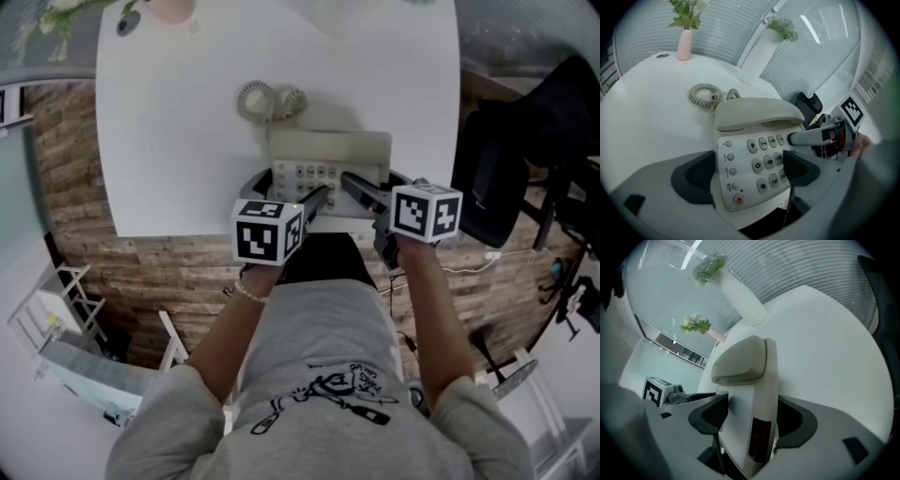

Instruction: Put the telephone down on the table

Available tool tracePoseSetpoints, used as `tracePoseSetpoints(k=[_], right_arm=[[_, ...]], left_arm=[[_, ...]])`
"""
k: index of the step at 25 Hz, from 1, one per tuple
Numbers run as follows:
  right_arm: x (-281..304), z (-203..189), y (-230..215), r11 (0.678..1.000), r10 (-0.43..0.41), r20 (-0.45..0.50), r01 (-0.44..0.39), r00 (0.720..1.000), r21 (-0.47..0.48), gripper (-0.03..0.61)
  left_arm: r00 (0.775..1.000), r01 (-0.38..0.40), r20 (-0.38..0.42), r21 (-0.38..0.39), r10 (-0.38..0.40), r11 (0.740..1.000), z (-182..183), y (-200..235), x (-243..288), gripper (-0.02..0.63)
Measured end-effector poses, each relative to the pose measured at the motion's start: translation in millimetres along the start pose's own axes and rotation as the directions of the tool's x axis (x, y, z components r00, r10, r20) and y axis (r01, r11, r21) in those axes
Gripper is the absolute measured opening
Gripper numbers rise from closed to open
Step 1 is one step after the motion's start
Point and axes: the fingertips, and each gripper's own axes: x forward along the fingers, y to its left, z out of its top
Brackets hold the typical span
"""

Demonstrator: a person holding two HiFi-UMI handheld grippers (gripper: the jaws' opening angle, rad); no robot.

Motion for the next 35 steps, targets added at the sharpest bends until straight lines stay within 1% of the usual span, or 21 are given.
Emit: tracePoseSetpoints(k=[4,7,11,13,14,16,18,20,23,26,28,32,35], right_arm=[[-1,0,-1,1.000,-0.001,0.004,0.001,1.000,0.000,0.314],[-5,3,-5,1.000,-0.026,0.018,0.026,0.999,-0.014,0.314],[-20,13,-11,0.996,-0.071,0.049,0.074,0.996,-0.057,0.313],[-31,16,-12,0.990,-0.092,0.061,0.098,0.994,-0.099,0.313],[-38,17,-12,0.985,-0.104,0.067,0.112,0.992,-0.128,0.311],[-50,21,-9,0.971,-0.127,0.090,0.143,0.988,-0.193,0.289],[-65,28,-1,0.955,-0.136,0.128,0.165,0.982,-0.247,0.267],[-81,36,13,0.938,-0.130,0.171,0.177,0.977,-0.299,0.246],[-101,47,35,0.899,-0.114,0.223,0.196,0.968,-0.391,0.177],[-117,55,60,0.874,-0.068,0.269,0.187,0.961,-0.448,0.130],[-127,59,79,0.859,-0.035,0.295,0.179,0.955,-0.479,0.108],[-142,70,111,0.838,0.022,0.338,0.167,0.941,-0.519,0.086],[-155,78,132,0.822,0.075,0.375,0.156,0.924,-0.548,0.077]], left_arm=[[1.000,0.014,0.001,-0.009,-0.014,1.000,0,0,1,0.457],[1.000,0.023,0.006,-0.019,-0.023,1.000,1,-1,-2,0.457],[0.999,0.034,0.020,-0.014,-0.034,0.999,8,-1,-13,0.454],[0.998,0.054,0.024,-0.005,-0.054,0.999,10,-6,-21,0.446],[0.997,0.070,0.025,0.004,-0.070,0.998,12,-9,-25,0.424],[0.995,0.097,0.035,0.023,-0.098,0.995,15,-15,-35,0.358],[0.992,0.105,0.063,0.049,-0.108,0.993,22,-21,-47,0.305],[0.988,0.106,0.100,0.084,-0.114,0.991,32,-28,-61,0.267],[0.979,0.126,0.146,0.139,-0.146,0.982,47,-45,-78,0.214],[0.963,0.151,0.197,0.167,-0.183,0.974,62,-62,-94,0.160],[0.952,0.152,0.236,0.191,-0.196,0.970,72,-71,-109,0.126],[0.929,0.142,0.300,0.252,-0.217,0.957,91,-86,-133,0.038],[0.906,0.145,0.344,0.296,-0.247,0.944,105,-102,-150,0.011]])
